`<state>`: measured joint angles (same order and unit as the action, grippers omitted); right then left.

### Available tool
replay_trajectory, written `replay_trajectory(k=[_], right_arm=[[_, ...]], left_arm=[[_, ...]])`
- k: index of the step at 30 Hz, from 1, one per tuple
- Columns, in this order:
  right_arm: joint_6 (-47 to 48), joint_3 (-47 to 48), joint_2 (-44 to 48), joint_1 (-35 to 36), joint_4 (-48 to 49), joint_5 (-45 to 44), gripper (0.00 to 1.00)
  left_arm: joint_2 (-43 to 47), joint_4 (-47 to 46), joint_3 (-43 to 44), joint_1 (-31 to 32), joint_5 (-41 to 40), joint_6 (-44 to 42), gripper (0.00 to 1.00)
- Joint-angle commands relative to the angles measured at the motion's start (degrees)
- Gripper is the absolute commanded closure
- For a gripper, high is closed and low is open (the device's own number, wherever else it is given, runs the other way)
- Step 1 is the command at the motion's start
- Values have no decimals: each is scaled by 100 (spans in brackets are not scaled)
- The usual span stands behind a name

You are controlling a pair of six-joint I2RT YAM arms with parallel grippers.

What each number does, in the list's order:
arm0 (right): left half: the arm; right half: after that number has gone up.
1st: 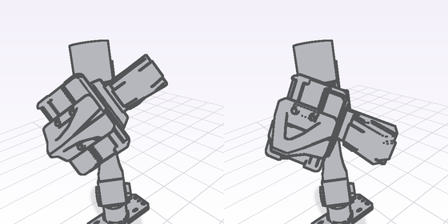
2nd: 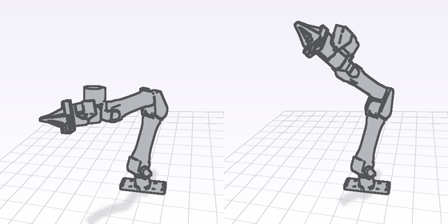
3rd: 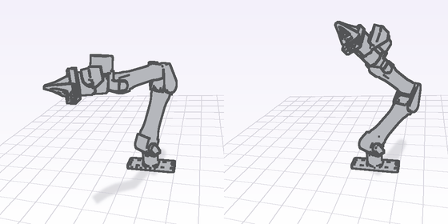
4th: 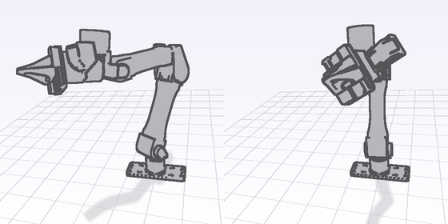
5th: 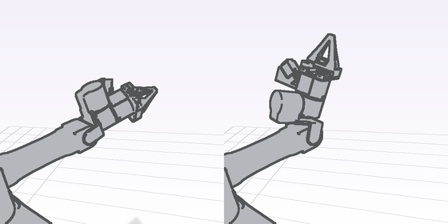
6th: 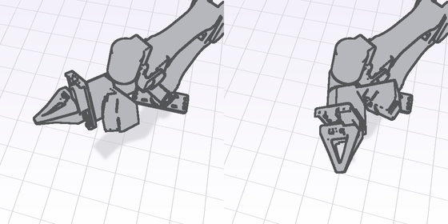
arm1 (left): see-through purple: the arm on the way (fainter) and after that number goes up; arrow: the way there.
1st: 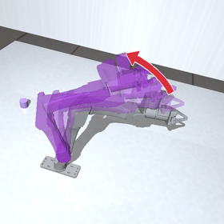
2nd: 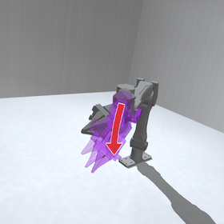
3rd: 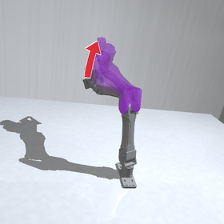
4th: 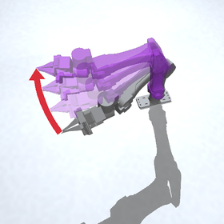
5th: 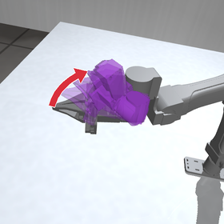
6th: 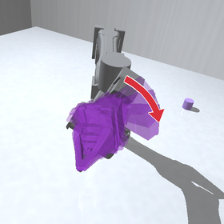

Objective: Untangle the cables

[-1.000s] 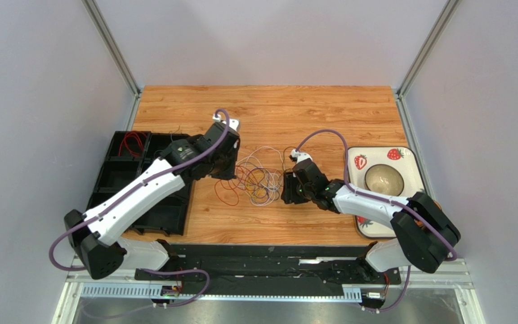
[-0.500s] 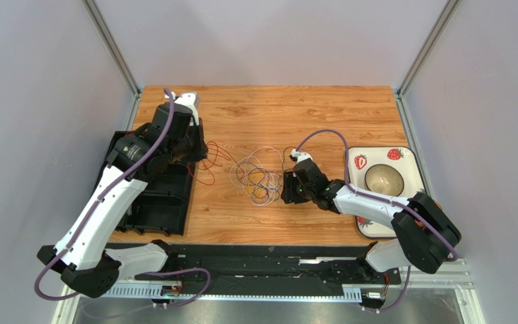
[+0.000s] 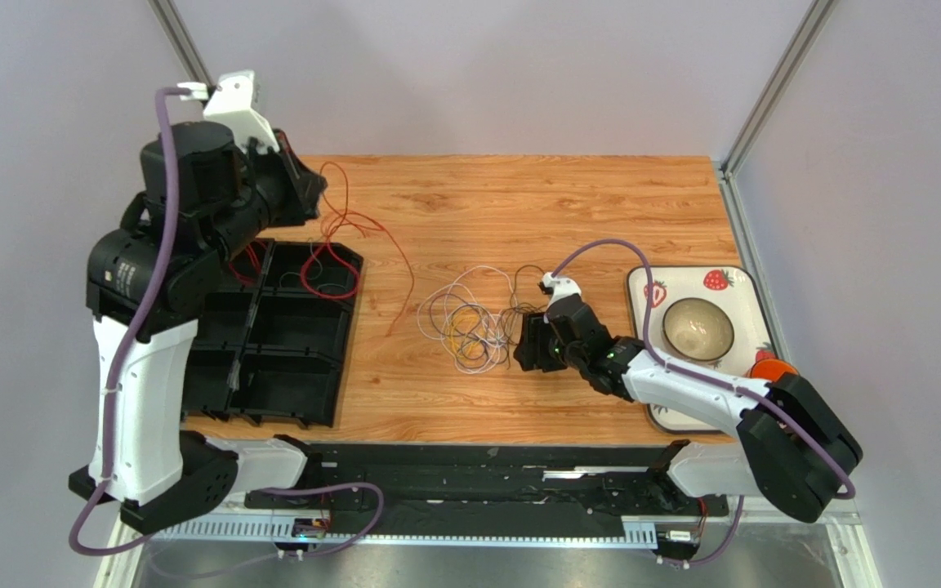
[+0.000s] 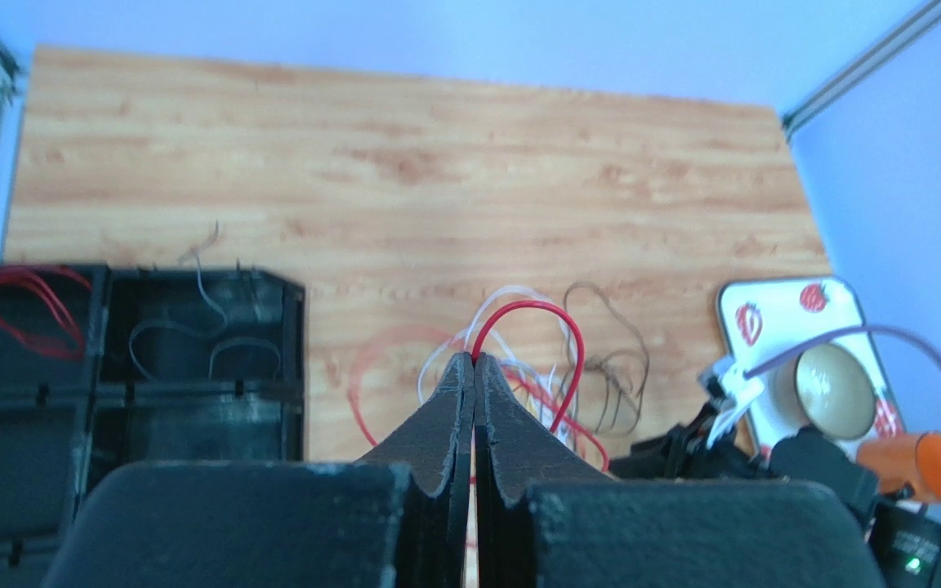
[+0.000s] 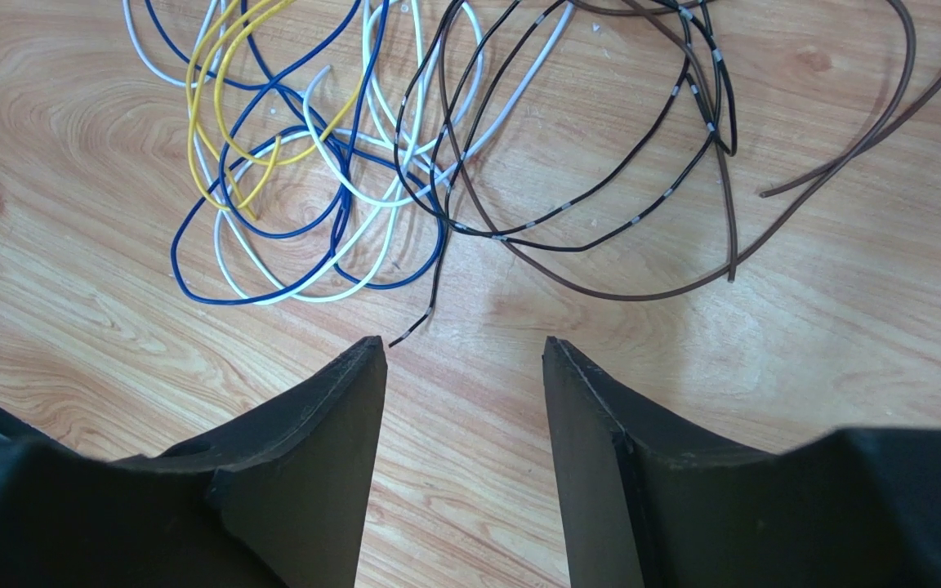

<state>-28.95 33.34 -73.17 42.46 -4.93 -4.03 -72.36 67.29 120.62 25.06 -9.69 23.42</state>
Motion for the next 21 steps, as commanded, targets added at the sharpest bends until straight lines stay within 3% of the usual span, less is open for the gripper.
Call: replay_trajectory(k=[1,4,6,13,21], right_arm=[[-76,23,40,-9,317,-186,46],[-85,67,-22,-18,273,-194,46],[-85,76,-31,-18,247,-203,46],[-84,129,-119,-9,229,-168,46],[-67,137,-136,-18,229,-150,46]], left_arm=[[-575,205,1477,-80,-33,-346,100],[-928,329,2314,-89,-24,-443,100],[-964,312,2414,-98,-207,-487,100],[-280,-321,949,-395,-578,-479,100],[-173,-629,515,-1108,-307,-373,100]])
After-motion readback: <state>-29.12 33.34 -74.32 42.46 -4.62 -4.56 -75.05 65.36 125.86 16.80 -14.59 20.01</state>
